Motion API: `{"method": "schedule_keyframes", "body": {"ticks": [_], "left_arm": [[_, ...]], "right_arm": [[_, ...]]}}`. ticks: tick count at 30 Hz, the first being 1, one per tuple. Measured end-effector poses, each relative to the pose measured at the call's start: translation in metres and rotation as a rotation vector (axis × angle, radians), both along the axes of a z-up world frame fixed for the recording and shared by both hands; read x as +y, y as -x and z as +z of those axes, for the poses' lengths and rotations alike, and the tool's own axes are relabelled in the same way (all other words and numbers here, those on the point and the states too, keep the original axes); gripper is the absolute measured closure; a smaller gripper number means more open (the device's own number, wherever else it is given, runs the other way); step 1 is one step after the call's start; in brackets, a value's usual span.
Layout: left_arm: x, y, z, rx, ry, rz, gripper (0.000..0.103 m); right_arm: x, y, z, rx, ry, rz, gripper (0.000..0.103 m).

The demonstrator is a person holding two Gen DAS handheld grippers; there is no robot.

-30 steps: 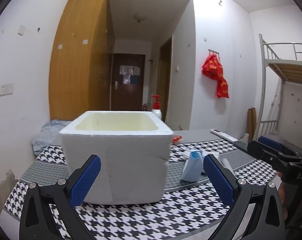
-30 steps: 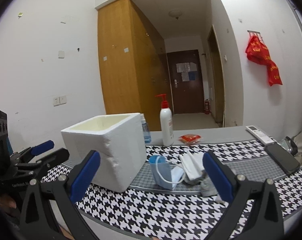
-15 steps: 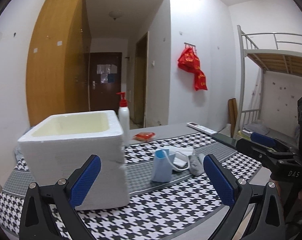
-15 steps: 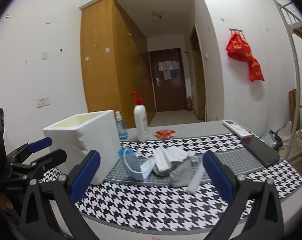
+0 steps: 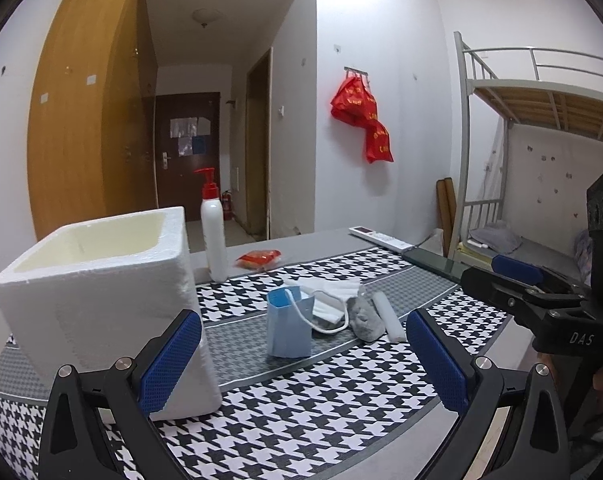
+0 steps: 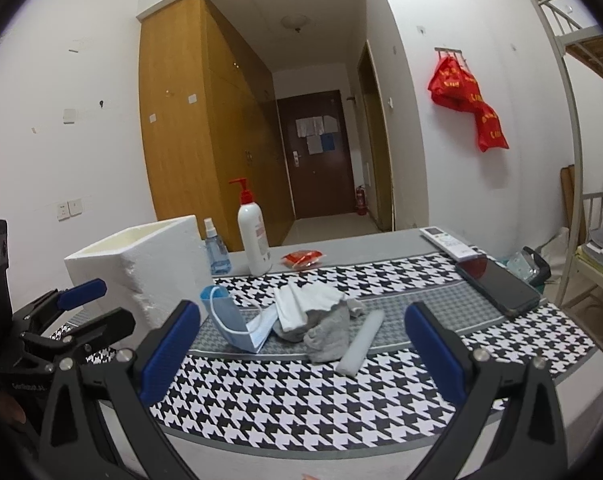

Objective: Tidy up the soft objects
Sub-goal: 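Withdraw both tools from the foam box back toward the table items, then move the left tool to the blue face mask and close on it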

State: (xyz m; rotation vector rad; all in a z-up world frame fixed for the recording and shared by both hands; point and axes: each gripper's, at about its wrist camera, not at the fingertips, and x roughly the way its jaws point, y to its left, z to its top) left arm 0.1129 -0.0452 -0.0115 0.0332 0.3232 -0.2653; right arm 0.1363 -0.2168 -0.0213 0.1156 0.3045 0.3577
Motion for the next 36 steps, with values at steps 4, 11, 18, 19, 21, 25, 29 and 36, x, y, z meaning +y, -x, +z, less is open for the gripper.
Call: {"method": "schedule_keyframes", "body": {"ticks": [4, 11, 18, 19, 21, 25, 29, 36], "left_arm": [[-0.005, -0.005, 0.0, -0.001, -0.001, -0.005, 0.001], [-0.018, -0.015, -0.007, 0.043, -0.019, -0.021, 0.001], [-0.021, -0.029, -0.014, 0.087, -0.021, -0.008, 0.001], [-0.022, -0.032, -0.015, 0.094, -0.021, -0.005, 0.001], [-0.024, -0.037, -0.017, 0.105, -0.028, 0.002, 0.001], [-0.028, -0.049, -0.022, 0.14, -0.044, 0.012, 0.001], [-0.03, -0.058, -0.024, 0.162, -0.056, 0.019, 0.001], [-0.031, -0.077, -0.026, 0.196, -0.055, 0.032, 0.001]], "right_arm": [[-0.005, -0.004, 0.002, 0.0, 0.003, -0.009, 0.0], [-0.015, -0.013, -0.005, 0.036, -0.011, -0.021, 0.0], [-0.021, -0.029, -0.01, 0.072, -0.003, -0.016, 0.0], [-0.021, -0.031, -0.012, 0.077, -0.004, -0.017, 0.0], [-0.021, -0.035, -0.014, 0.094, -0.001, -0.011, 0.0], [-0.023, -0.045, -0.021, 0.128, 0.012, -0.01, 0.0], [-0.026, -0.055, -0.025, 0.153, 0.012, -0.009, 0.0], [-0.026, -0.071, -0.034, 0.195, 0.031, 0.01, 0.0]]}}
